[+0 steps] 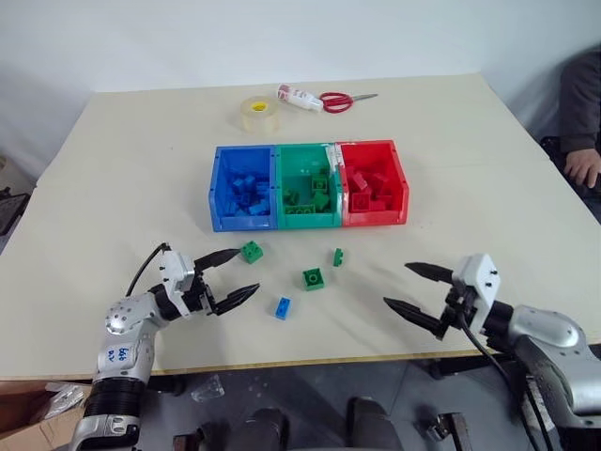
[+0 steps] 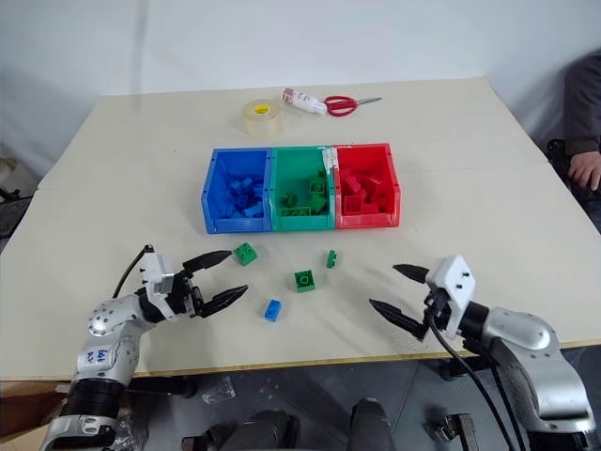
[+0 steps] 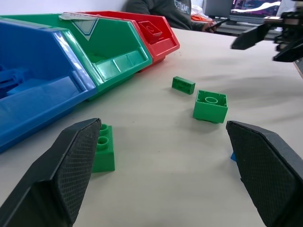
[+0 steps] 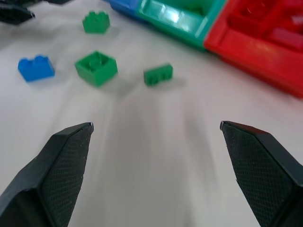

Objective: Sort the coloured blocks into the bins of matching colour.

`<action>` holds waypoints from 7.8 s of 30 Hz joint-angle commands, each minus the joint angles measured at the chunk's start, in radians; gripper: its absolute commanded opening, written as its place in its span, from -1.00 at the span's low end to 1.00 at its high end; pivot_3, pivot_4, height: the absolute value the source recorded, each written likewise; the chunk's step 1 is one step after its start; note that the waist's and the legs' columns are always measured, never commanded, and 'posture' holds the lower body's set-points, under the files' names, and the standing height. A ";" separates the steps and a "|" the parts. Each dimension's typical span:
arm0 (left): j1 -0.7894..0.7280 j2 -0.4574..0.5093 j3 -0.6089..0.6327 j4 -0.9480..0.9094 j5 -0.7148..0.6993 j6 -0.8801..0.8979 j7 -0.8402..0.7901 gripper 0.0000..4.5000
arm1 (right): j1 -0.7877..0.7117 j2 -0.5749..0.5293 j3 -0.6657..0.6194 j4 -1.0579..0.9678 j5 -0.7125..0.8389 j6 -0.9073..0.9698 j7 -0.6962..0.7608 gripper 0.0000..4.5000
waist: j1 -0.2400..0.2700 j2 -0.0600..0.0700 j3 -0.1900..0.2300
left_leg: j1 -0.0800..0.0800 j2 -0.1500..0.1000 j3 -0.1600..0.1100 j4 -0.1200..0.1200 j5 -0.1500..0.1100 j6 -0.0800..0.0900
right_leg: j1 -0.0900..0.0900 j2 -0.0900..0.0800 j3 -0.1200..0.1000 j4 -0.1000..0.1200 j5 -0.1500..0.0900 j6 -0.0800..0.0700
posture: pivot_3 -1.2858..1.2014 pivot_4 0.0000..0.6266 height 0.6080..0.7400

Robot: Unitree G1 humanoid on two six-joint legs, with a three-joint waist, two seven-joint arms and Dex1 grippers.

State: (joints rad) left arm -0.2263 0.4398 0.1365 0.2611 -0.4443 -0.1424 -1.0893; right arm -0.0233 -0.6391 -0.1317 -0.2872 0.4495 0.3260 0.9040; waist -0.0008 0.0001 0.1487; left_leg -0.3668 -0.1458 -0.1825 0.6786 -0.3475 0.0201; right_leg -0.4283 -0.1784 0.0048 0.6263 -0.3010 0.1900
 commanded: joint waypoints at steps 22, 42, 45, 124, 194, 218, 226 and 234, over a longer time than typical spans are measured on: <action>0.164 0.026 0.064 -0.224 -0.020 0.038 0.105 1.00 | -0.447 0.276 0.251 0.564 -0.239 -0.196 -0.023 0.12 | -0.005 0.000 0.000 | 0.001 0.003 0.000 0.001 -0.001 -0.001 | 0.000 0.004 0.000 0.001 0.002 -0.003 | 0.03 -0.52 1.00; 0.121 0.009 0.046 -0.178 -0.010 0.022 0.096 1.00 | -0.799 0.409 0.245 0.620 -0.279 -0.198 -0.151 0.06 | -0.029 0.001 0.000 | 0.001 0.007 0.000 0.000 -0.003 -0.003 | -0.001 0.008 0.001 0.001 0.002 -0.005 | 0.03 -0.52 1.00; 0.123 0.003 0.048 -0.178 -0.009 0.015 0.101 1.00 | -0.851 0.427 0.245 0.732 -0.318 -0.282 -0.177 0.51 | -0.029 0.001 0.000 | 0.000 0.007 -0.001 0.000 -0.003 -0.003 | -0.002 0.008 0.000 0.001 0.003 -0.006 | 0.03 -0.52 1.00; 0.130 0.097 0.129 -0.131 -0.179 0.010 -0.234 1.00 | -0.828 0.336 0.239 0.638 -0.242 -0.176 -0.006 -0.35 | -0.026 0.001 0.001 | 0.000 0.010 0.002 0.002 -0.005 -0.003 | -0.002 0.011 -0.001 0.000 0.005 -0.008 | 0.03 -0.52 1.00; 0.066 -0.032 -0.196 -0.309 0.211 0.148 0.289 -0.79 | -0.208 -0.093 0.115 0.119 -0.087 -0.107 0.225 1.00 | 0.028 0.002 0.001 | 0.002 0.012 0.009 0.004 -0.007 -0.002 | -0.001 0.012 0.000 -0.006 0.006 -0.008 | 0.03 -0.52 1.00; -0.356 -0.030 -0.018 -0.008 0.219 0.211 0.515 0.59 | -0.205 -0.081 0.110 0.093 -0.086 -0.085 0.170 1.00 | 0.022 0.000 0.002 | -0.001 0.012 0.009 0.005 -0.007 -0.002 | -0.002 0.012 -0.001 -0.005 0.007 -0.006 | 0.03 -0.52 1.00; -0.138 0.126 0.008 -0.174 0.109 0.223 0.243 0.98 | -0.224 -0.077 0.123 0.122 -0.081 -0.096 0.196 1.00 | 0.004 0.000 0.002 | -0.001 0.013 0.009 0.003 -0.007 -0.002 | -0.003 0.012 -0.001 -0.005 0.008 -0.006 | 0.03 -0.52 1.00; 0.162 0.303 0.088 -0.260 0.060 0.270 0.090 0.98 | -0.276 -0.060 0.148 0.184 -0.090 -0.121 0.240 1.00 | 0.002 0.002 0.003 | 0.000 0.014 0.009 0.002 -0.008 -0.002 | -0.002 0.013 -0.001 -0.006 0.007 -0.007 | 0.03 -0.52 1.00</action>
State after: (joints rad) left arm -0.0738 0.7294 0.1915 0.0177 -0.3693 0.1427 -0.9858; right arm -0.2772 -0.7074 0.0199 -0.0997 0.3445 0.2257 1.1326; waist 0.0007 0.0017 0.1517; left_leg -0.3665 -0.1317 -0.1738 0.6810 -0.3551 0.0180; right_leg -0.4302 -0.1650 0.0040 0.6203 -0.2939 0.1832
